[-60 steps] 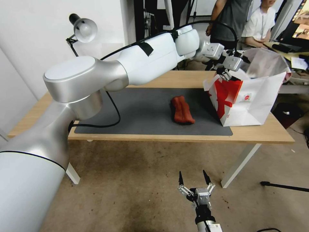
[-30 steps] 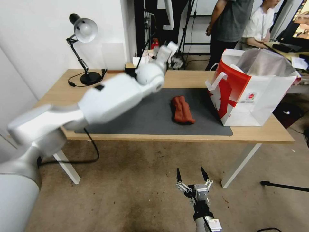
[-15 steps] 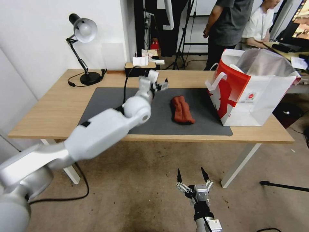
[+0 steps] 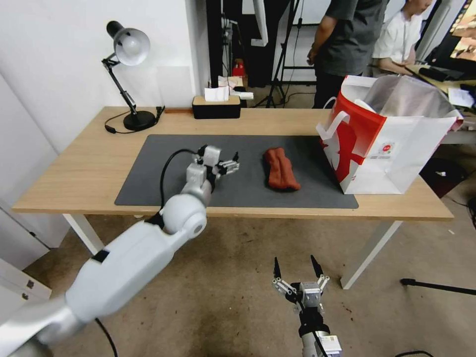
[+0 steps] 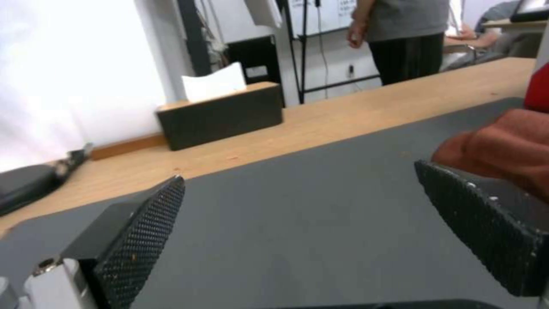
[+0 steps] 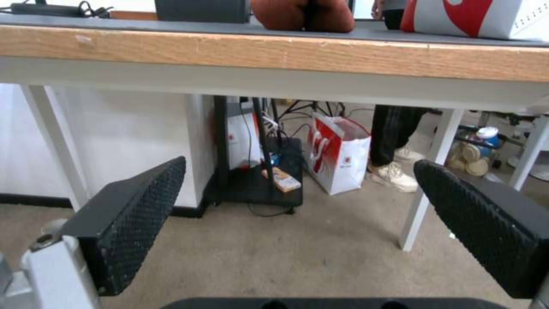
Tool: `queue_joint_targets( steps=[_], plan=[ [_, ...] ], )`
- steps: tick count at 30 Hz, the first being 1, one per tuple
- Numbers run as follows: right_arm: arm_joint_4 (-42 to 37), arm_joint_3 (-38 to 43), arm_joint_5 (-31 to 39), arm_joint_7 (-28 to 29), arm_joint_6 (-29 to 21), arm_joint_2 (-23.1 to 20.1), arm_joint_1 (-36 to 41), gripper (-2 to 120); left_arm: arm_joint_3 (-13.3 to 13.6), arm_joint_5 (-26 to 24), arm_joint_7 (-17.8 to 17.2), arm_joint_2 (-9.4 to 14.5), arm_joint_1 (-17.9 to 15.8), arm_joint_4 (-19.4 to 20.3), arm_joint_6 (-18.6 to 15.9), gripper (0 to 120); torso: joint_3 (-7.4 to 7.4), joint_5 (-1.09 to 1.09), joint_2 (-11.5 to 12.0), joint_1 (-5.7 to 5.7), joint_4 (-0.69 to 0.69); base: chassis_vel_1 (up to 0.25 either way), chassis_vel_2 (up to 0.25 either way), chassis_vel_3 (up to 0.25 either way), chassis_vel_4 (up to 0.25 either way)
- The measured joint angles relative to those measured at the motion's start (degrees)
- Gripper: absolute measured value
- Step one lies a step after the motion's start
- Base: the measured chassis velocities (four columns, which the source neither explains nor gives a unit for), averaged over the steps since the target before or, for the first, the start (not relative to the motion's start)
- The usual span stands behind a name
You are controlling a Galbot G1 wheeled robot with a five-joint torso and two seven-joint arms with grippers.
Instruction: Sweep shrimp from table into container with towel, then put container into takeout bag.
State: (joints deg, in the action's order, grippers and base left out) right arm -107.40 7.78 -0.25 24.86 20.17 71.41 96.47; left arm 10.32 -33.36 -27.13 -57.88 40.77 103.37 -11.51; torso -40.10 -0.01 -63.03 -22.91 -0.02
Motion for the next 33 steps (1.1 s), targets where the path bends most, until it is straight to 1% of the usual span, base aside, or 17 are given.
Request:
queue_joint_targets(
  steps=[1, 3, 4, 5, 6, 8, 9, 12, 14, 15, 17, 18, 21, 25, 27, 30, 33],
  plan=[
    [0.0, 0.0, 0.0, 0.0, 0.0, 0.0, 0.0, 100, 0.0, 0.0, 0.0, 0.0, 0.0, 0.0, 0.0, 100, 0.0, 0.0, 0.0, 0.0, 0.0, 0.0, 0.0, 0.0, 0.0],
    [-0.62, 0.16, -0.88, -0.02, 0.56, -0.02, 0.54, 100, -5.87, 3.63, 1.88, 0.42, 7.14, 4.03, 0.77, 100, 0.0, 0.0, 0.0, 0.0, 0.0, 0.0, 0.0, 0.0, 0.0],
    [-0.62, 0.16, -0.88, -0.02, 0.56, -0.02, 0.54, 100, -5.87, 3.63, 1.88, 0.42, 7.14, 4.03, 0.77, 100, 0.0, 0.0, 0.0, 0.0, 0.0, 0.0, 0.0, 0.0, 0.0],
    [-1.08, 0.18, -1.28, -0.02, 0.77, -0.04, 1.06, 100, -9.74, 5.71, 3.35, 0.66, 12.03, 6.21, 1.9, 100, 0.01, 0.02, 0.0, 0.01, 0.02, 0.0, 0.0, 0.0, 0.0],
    [-1.08, 0.18, -1.28, -0.02, 0.77, -0.04, 1.06, 100, -9.74, 5.71, 3.35, 0.66, 12.03, 6.21, 1.9, 100, 0.01, 0.02, 0.0, 0.01, 0.02, 0.0, 0.0, 0.0, 0.0],
    [-1.52, 0.19, -1.66, -0.03, 0.94, -0.17, 1.41, 100, -14.52, 7.8, 5.32, 0.95, 18.86, 8.79, 4.09, 100, 0.0, -0.03, -0.01, 0.01, 0.05, 0.0, 0.0, 0.0, 0.0],
    [-1.52, 0.19, -1.66, -0.03, 0.94, -0.17, 1.41, 100, -14.52, 7.8, 5.32, 0.95, 18.86, 8.79, 4.09, 100, 0.0, -0.03, -0.01, 0.01, 0.05, 0.0, 0.0, 0.0, 0.0],
    [-1.64, 0.24, -1.63, 0.0, 0.96, -0.77, 1.22, 100, -19.27, 9.89, 6.6, 0.69, 25.51, 11.93, 5.61, 100, 0.0, -0.01, -0.01, 0.0, 0.01, 0.0, 0.0, 0.0, 0.0],
    [-1.72, 0.28, -1.46, 0.06, 0.97, -1.11, 0.95, 100, -23.41, 12.22, 8.55, -0.82, 31.15, 14.15, 7.06, 100, 0.0, 0.04, -0.01, 0.0, 0.0, 0.0, 0.0, 0.0, 0.0],
    [-1.72, 0.28, -1.46, 0.06, 0.97, -1.11, 0.95, 100, -23.41, 12.22, 8.55, -0.82, 31.15, 14.15, 7.06, 100, 0.0, 0.04, -0.01, 0.0, 0.0, 0.0, 0.0, 0.0, 0.0],
    [-1.89, 0.23, -1.26, 0.12, 0.99, -1.52, 0.75, 100, -28.04, 14.93, 11.09, -3.3, 38.86, 16.45, 9.33, 100, 0.0, 0.0, 0.0, 0.0, 0.02, 0.0, 0.0, 0.0, 0.0],
    [-1.89, 0.23, -1.26, 0.12, 0.99, -1.52, 0.75, 100, -28.04, 14.93, 11.09, -3.3, 38.86, 16.45, 9.33, 100, 0.0, 0.0, 0.0, 0.0, 0.02, 0.0, 0.0, 0.0, 0.0],
    [-2.53, 0.17, -0.61, 0.14, 1.04, -2.07, 0.63, 100, -33.52, 19.46, 14.27, -6.91, 47.91, 18.14, 13.33, 100, 0.01, 0.0, -0.01, 0.0, 0.03, 0.0, 0.0, 0.0, 0.0],
    [-2.85, 0.18, -0.04, 0.11, 1.12, -2.46, 0.52, 100, -36.34, 23.15, 15.68, -9.43, 52.47, 18.47, 16.42, 100, 0.0, 0.02, -0.01, 0.01, 0.02, 0.0, 0.0, 0.0, 0.0],
    [-2.89, 0.32, 0.33, -0.31, 2.42, -2.64, 0.16, 100, -38.97, 26.01, 17.81, -12.93, 56.91, 17.17, 22.65, 100, 0.0, 0.04, -0.01, 0.0, 0.02, 0.0, 0.0, 0.0, 0.0],
    [-2.9, 0.47, 0.61, -0.74, 3.11, -2.61, -0.03, 100, -39.52, 26.53, 18.75, -14.29, 57.95, 16.1, 25.23, 100, 0.0, 0.0, -0.01, 0.01, 0.02, 0.0, 0.0, 0.0, 0.0],
    [-3.71, 1.29, 2.39, -3.27, 4.89, -2.5, -1.1, 100, -39.97, 29.99, 21.21, -18.0, 58.92, 11.72, 33.29, 100, 0.0, -0.01, -0.01, 0.0, 0.01, 0.0, 0.0, 0.0, 0.0]
  ],
)
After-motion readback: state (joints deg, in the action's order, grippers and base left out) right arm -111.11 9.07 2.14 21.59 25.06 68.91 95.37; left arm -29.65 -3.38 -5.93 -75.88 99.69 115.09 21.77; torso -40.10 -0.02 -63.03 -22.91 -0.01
